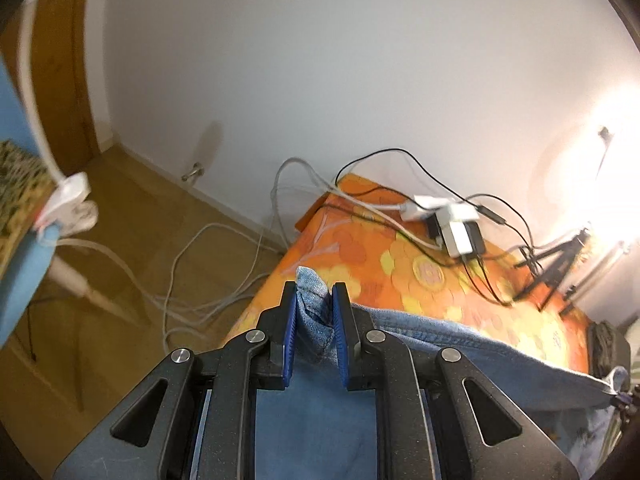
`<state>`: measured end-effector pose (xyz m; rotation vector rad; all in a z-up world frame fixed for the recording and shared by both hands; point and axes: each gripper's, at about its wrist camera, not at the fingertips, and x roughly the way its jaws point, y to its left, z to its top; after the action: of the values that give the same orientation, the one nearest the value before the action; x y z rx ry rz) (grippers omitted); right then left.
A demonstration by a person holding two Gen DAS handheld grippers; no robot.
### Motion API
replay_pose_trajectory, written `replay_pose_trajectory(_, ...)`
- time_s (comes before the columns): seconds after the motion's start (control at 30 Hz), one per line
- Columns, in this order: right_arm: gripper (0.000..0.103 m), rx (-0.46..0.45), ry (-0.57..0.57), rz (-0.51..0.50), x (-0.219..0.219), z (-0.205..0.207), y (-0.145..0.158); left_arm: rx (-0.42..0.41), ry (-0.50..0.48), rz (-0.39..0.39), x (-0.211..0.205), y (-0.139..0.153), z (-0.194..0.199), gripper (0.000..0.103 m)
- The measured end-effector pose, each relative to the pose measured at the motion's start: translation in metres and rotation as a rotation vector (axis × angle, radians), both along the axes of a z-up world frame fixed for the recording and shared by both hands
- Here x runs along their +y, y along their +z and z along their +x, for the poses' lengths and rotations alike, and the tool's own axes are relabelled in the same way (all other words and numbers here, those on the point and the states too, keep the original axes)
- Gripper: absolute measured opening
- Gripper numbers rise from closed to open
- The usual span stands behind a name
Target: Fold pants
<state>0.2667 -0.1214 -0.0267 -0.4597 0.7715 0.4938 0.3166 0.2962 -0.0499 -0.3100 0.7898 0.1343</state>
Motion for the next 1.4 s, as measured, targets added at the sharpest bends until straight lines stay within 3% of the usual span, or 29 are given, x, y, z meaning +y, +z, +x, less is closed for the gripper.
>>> replay_pose_trajectory(0.23, 0.003, 0.081, 0.035, -0.013, 0.014, -0.067, -0.027, 0.012, 0.013, -0.015, 0.009, -0.016, -0.082, 0.015)
replay_pose_trajectory(0.5, 0.003, 0.181, 0.088, -0.032, 0.028, -0.116, -0.066, 0.067, 0.047, -0.073, 0.019, -0.067, -0.146, 0.015)
replay_pose_trajectory(0.73, 0.003, 0.284, 0.102, -0.041, 0.029, -0.138, -0.097, 0.106, 0.067, -0.111, 0.028, -0.096, -0.176, 0.015)
replay_pose_trajectory(0.93, 0.004, 0.408, 0.200, -0.129, 0.050, -0.157, -0.124, 0.117, 0.048, -0.072, 0.023, -0.109, -0.194, 0.015)
replay_pose_trajectory(1.03, 0.014, 0.429, 0.231, -0.207, 0.064, -0.158, -0.127, 0.115, 0.056, -0.093, 0.027, -0.117, -0.201, 0.015)
replay_pose_trajectory(1.13, 0.027, 0.435, 0.263, -0.157, 0.076, -0.144, -0.105, 0.116, 0.060, -0.120, 0.032, -0.126, -0.207, 0.015)
replay_pose_trajectory(1.2, 0.047, 0.403, 0.291, -0.111, 0.089, -0.127, -0.082, 0.111, 0.063, -0.149, 0.035, -0.128, -0.210, 0.015)
replay_pose_trajectory(1.27, 0.058, 0.349, 0.301, -0.083, 0.106, -0.106, -0.065, 0.104, 0.063, -0.164, 0.036, -0.128, -0.213, 0.015)
replay_pose_trajectory(1.4, 0.059, 0.292, 0.308, -0.016, 0.153, -0.044, -0.054, 0.077, 0.047, -0.129, 0.032, -0.122, -0.217, 0.015)
